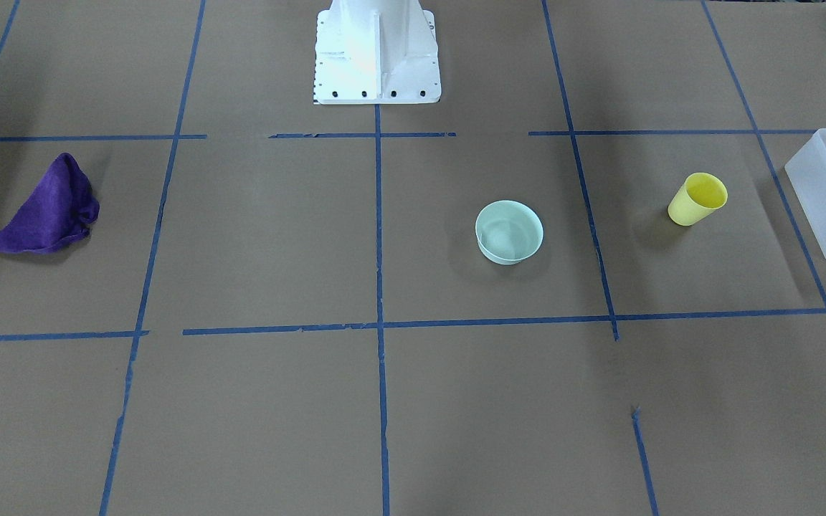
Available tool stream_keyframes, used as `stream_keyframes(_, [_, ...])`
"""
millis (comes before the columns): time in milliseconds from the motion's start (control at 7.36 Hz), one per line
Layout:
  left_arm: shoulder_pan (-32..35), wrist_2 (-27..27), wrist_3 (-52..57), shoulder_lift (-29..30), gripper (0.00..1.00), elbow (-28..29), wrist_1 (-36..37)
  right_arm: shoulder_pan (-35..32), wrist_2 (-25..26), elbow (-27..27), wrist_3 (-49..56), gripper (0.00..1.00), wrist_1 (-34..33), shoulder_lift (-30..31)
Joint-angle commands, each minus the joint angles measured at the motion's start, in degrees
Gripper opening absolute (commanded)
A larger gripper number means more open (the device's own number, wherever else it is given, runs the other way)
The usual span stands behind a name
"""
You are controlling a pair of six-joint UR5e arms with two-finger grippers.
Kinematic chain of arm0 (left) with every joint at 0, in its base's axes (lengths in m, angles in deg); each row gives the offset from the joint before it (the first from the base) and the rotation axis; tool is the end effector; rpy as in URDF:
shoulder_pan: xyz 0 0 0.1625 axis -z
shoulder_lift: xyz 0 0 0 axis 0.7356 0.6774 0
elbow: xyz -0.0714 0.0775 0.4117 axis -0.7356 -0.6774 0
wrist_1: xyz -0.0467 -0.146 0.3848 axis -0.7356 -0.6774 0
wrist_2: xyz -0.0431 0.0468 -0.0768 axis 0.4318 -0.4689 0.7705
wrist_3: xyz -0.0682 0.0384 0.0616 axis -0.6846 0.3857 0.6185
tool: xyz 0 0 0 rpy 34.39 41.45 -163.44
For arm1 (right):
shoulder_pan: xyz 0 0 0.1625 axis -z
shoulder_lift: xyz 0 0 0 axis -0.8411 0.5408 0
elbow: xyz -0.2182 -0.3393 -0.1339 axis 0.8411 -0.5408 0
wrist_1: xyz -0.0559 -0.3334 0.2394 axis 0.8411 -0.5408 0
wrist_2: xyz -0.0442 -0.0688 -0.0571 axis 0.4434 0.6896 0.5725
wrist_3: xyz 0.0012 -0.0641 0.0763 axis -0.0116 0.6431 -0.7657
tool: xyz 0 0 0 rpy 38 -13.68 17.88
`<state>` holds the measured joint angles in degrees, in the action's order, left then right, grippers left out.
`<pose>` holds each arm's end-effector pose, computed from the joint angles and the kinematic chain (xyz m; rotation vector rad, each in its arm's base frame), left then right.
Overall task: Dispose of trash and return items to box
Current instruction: 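Move the left gripper toward the yellow cup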
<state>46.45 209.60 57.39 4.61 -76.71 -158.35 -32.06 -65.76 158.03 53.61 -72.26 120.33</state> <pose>-0.0930 -0.4247 0.6195 0.2529 0.7338 0.1862 0.0583 -0.4050 0.6478 0.0351 -0.7816 -0.0952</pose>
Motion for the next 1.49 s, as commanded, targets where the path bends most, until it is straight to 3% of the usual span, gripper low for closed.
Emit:
stream_keyframes(0, [-2.4,0.14,-0.42,1.04,1.0,1.04,-16.03,0.81,0.34,0.33,-0.25,1.0,5.92,-1.94])
stream_keyframes(272, [-2.57,1.71,-5.57,1.05,1.0,2.62,-32.14,0.73,0.17,-0.37,-0.95,1.0,12.18,-3.62])
stream_keyframes(407, [-2.57,8.08,-9.09,0.79,1.0,4.72,-39.52,0.73,0.16,-0.2,-4.44,1.0,13.86,-3.88])
stream_keyframes(679, [-5.27,8.41,-15.7,0.27,1.0,5.1,-49.81,0.81,0.08,-0.72,-8.13,1.0,14.75,-5.02])
stream_keyframes(951, [-12.9,10.16,-25.22,-1.93,1.0,4.4,-51.98,0.82,0.25,-0.29,-9.22,1.0,15.01,-5.29])
stream_keyframes(1086, [-16.43,6.95,-32.08,-5.33,1.0,4.39,-56.33,0.82,0.25,-0.81,-9.39,1.0,15.54,-5.38])
stream_keyframes(1222, [-21.42,-2.92,-43.03,-7.63,1.0,4.3,-64.21,0.82,0.08,-0.72,-9.39,1.0,15.54,-5.29])
stream_keyframes(1358, [-28.43,-13.11,-52.19,-8.0,0.98,4.3,-65.16,0.82,0.08,-0.72,-9.39,1.0,15.54,-5.21])
